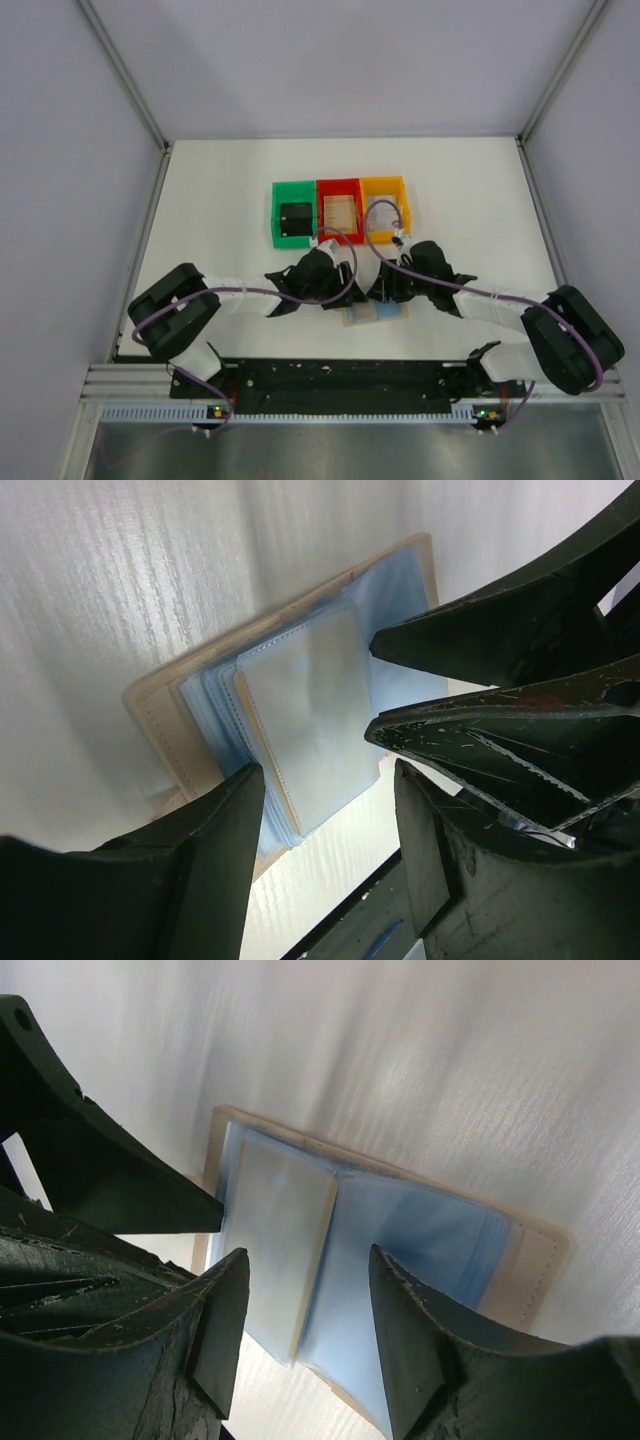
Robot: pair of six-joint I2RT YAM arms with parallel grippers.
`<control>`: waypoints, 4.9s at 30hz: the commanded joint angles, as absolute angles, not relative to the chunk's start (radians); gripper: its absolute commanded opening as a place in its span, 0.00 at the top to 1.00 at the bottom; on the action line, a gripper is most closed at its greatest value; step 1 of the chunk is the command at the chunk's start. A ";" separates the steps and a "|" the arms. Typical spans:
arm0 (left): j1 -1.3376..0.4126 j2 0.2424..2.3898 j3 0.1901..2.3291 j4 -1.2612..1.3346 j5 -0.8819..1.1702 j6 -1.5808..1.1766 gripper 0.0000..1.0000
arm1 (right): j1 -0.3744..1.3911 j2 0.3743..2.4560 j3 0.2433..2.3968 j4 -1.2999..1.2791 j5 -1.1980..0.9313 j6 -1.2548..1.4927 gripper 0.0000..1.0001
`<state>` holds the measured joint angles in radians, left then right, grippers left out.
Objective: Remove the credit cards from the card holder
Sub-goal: Remove the credit card from the card holder.
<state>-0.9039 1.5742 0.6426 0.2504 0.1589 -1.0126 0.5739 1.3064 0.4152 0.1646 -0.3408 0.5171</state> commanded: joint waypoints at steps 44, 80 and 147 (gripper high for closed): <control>-0.931 1.312 0.617 -0.139 0.038 -0.842 0.48 | 0.784 1.123 0.587 -0.230 -0.112 0.354 0.52; -0.928 1.347 0.499 0.040 0.124 -0.937 1.00 | 1.085 1.505 0.816 -0.368 0.340 0.368 0.24; -0.879 1.261 0.476 -0.038 0.100 -0.891 1.00 | 0.848 1.405 0.703 -0.229 0.052 0.371 0.35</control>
<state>-0.8841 1.2758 0.4747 -0.0677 0.0929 -0.8959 0.8543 1.3941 0.7006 -0.2684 0.0708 0.3622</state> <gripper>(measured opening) 0.024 0.652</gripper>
